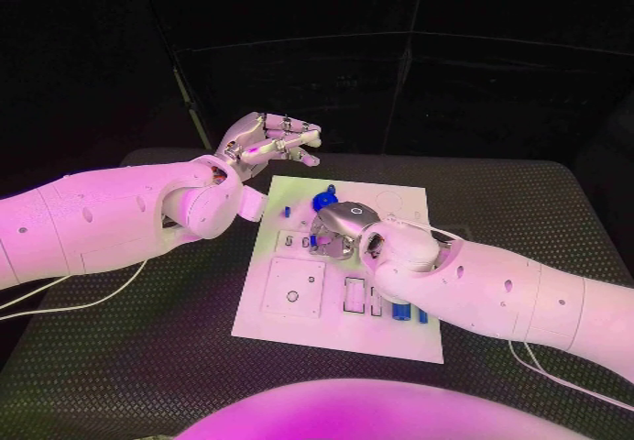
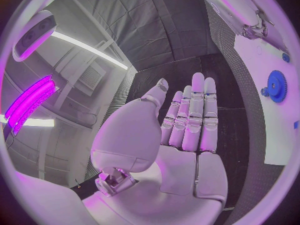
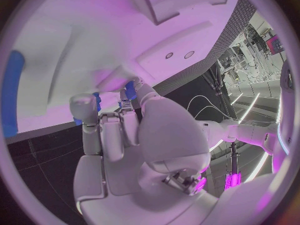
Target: Assemble the parts on the task board
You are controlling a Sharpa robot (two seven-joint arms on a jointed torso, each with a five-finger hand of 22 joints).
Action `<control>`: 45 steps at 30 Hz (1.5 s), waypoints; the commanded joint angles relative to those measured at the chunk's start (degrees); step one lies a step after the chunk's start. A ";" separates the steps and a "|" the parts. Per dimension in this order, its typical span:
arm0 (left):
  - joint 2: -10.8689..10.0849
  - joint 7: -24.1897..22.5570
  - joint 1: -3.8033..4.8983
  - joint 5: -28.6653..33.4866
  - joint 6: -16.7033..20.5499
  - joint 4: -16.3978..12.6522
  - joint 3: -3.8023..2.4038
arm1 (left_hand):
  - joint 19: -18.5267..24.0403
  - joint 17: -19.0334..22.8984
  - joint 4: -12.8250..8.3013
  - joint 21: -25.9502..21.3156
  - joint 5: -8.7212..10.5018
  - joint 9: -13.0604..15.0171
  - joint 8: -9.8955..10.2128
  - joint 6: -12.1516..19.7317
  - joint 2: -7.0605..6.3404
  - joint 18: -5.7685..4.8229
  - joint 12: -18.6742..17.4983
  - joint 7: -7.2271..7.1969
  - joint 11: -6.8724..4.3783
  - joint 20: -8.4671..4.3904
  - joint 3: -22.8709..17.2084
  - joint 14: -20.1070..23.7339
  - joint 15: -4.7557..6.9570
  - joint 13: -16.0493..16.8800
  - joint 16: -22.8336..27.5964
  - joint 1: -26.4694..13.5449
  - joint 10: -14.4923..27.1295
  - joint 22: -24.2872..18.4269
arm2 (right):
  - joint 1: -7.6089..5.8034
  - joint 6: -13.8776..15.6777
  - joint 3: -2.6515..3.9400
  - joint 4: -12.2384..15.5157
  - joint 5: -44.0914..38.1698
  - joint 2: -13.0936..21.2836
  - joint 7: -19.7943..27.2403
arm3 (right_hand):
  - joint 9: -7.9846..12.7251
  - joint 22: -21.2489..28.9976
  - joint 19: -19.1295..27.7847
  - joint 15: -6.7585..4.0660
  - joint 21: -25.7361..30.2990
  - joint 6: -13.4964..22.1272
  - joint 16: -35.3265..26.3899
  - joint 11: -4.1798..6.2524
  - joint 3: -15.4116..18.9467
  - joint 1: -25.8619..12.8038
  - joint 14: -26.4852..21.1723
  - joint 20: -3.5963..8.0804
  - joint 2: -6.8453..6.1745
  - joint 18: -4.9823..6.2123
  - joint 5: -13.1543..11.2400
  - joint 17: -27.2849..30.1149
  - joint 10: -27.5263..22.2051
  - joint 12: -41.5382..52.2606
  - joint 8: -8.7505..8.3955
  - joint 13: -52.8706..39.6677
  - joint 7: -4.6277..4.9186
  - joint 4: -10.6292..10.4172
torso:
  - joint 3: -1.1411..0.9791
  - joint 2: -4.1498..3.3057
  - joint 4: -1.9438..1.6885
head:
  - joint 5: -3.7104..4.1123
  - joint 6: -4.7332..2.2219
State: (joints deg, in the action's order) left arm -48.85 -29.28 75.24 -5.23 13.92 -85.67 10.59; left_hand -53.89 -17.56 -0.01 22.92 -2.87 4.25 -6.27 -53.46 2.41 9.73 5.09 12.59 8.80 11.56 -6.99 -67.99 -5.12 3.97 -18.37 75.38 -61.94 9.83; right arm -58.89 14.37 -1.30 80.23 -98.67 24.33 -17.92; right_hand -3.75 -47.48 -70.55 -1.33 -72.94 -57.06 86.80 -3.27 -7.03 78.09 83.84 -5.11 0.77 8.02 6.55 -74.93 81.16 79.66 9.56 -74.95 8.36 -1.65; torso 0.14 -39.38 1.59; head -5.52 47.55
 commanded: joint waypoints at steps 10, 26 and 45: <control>0.05 -0.36 0.12 0.13 -0.58 -0.06 -0.05 | 0.32 -0.08 -0.34 -0.19 0.12 -0.05 0.24 -0.26 0.50 0.67 -0.23 0.30 0.23 0.03 0.10 0.32 -0.12 0.08 0.39 0.27 -0.08 -0.10 | 0.10 -1.34 -0.08 0.14 -0.55 0.06 -0.79 | -0.09 0.29 0.56 0.50 0.48 0.76 -0.34 -0.17 0.00 -0.52 4.31 -0.16 -0.87 -0.77 -0.17 -6.31 -0.72 -0.46 -0.54 -0.79 0.05 -0.02 | -0.01 -0.01 -0.01 | -0.02 0.05; 0.05 -0.32 0.12 0.13 -0.52 -0.02 -0.05 | 0.32 -0.08 -0.34 -0.19 0.12 -0.05 0.24 -0.26 0.50 0.67 -0.23 0.30 0.23 0.03 0.10 0.32 -0.12 0.08 0.39 0.27 -0.08 -0.10 | 0.12 0.30 -0.09 -0.10 -0.67 -0.08 -1.22 | 0.03 1.95 1.43 1.03 1.45 3.72 -1.06 -0.81 0.43 -1.52 3.97 -0.66 -2.09 -0.51 -1.28 -4.89 -2.17 -1.97 -2.00 1.02 0.76 -0.45 | -0.03 0.03 -0.07 | 0.15 -0.11; 0.03 -0.26 0.12 0.13 -0.55 0.10 -0.05 | 0.32 -0.09 -0.36 -0.19 0.12 -0.05 0.25 -0.26 0.50 0.67 -0.24 0.31 0.23 0.03 0.10 0.33 -0.12 0.08 0.40 0.27 -0.09 -0.10 | 0.36 4.05 -0.08 0.16 1.83 0.75 2.33 | -0.16 3.42 2.05 1.69 2.41 7.35 -1.74 -1.59 0.99 -2.78 3.72 -1.32 -4.42 -0.28 -1.93 -3.75 -3.09 -2.76 -3.09 2.15 1.59 -2.35 | -0.02 0.03 -0.01 | 0.14 -0.36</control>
State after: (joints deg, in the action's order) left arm -48.83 -29.24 75.25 -5.23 13.90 -85.55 10.59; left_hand -53.89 -17.57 -0.01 22.92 -2.87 4.25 -6.27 -53.46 2.41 9.73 5.09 12.59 8.80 11.56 -6.99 -67.99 -5.12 3.97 -18.15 75.38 -61.94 9.80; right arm -58.53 16.38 -1.36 80.12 -98.35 24.82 -18.16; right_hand -3.82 -44.11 -68.78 0.12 -70.76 -50.17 85.31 -4.81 -6.02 75.26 84.04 -6.45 -3.03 8.02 4.76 -74.91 78.39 76.98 6.64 -72.75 9.93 -3.73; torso 0.13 -39.36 1.54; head -5.28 47.18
